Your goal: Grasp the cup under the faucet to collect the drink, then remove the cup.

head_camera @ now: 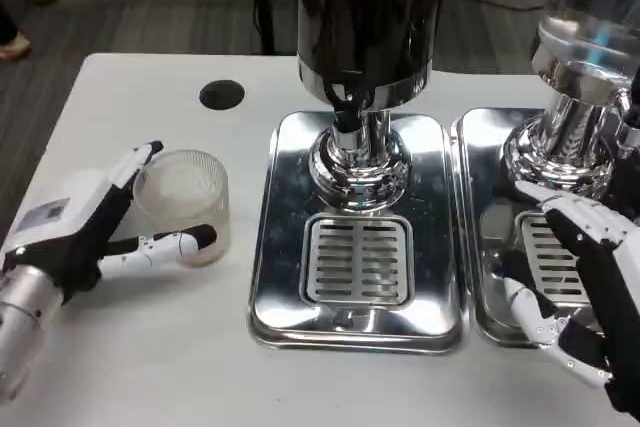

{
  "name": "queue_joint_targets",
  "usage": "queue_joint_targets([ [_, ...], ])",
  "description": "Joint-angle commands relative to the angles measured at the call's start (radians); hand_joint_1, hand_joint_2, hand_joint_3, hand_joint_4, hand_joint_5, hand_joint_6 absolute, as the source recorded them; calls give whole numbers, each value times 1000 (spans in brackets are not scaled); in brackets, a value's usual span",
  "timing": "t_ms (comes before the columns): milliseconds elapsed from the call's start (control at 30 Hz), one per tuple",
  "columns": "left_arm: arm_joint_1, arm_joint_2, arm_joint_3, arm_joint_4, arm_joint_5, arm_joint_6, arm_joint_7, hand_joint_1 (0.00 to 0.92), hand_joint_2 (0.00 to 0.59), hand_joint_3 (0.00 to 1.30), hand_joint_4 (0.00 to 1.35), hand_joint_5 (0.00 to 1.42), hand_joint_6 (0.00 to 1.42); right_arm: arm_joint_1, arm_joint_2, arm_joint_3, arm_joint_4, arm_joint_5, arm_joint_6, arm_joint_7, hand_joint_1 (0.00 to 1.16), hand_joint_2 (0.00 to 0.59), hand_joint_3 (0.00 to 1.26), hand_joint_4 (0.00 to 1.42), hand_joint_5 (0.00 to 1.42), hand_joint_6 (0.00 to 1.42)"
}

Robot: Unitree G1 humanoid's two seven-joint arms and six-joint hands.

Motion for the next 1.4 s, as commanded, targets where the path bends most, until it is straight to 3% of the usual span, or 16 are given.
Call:
queue_joint_targets([
  [33,-30,-8,-16,38,11,-11,32,68,30,0,0,55,120,0,4,0,-6,4,-8,-3,453,484,282,271,263,343],
  [300,-66,-19,-46,107,14,-60,54,71,41,25,0,102,145,7,9,-1,-7,11,-7,-2,453,484,289,271,272,365],
  [733,-101,-35,-71,200,6,-169,82,83,110,127,90,229,267,8,17,-3,0,23,-12,-2,453,484,294,271,285,375],
  [833,-98,-40,-67,209,2,-190,108,70,133,181,155,297,345,4,14,-2,4,31,-13,3,453,484,294,271,286,377],
  [900,-92,-39,-64,210,-1,-209,127,59,155,235,236,431,523,1,12,-1,6,33,-16,3,453,484,295,274,287,379],
  [1100,-76,-36,-63,210,4,-244,187,41,188,320,345,619,772,-4,11,1,15,48,-23,6,453,484,295,291,297,363],
  [1400,-69,-31,-58,208,-3,-267,217,46,201,345,381,691,862,-5,13,-2,25,62,-36,5,453,484,295,294,298,350],
])
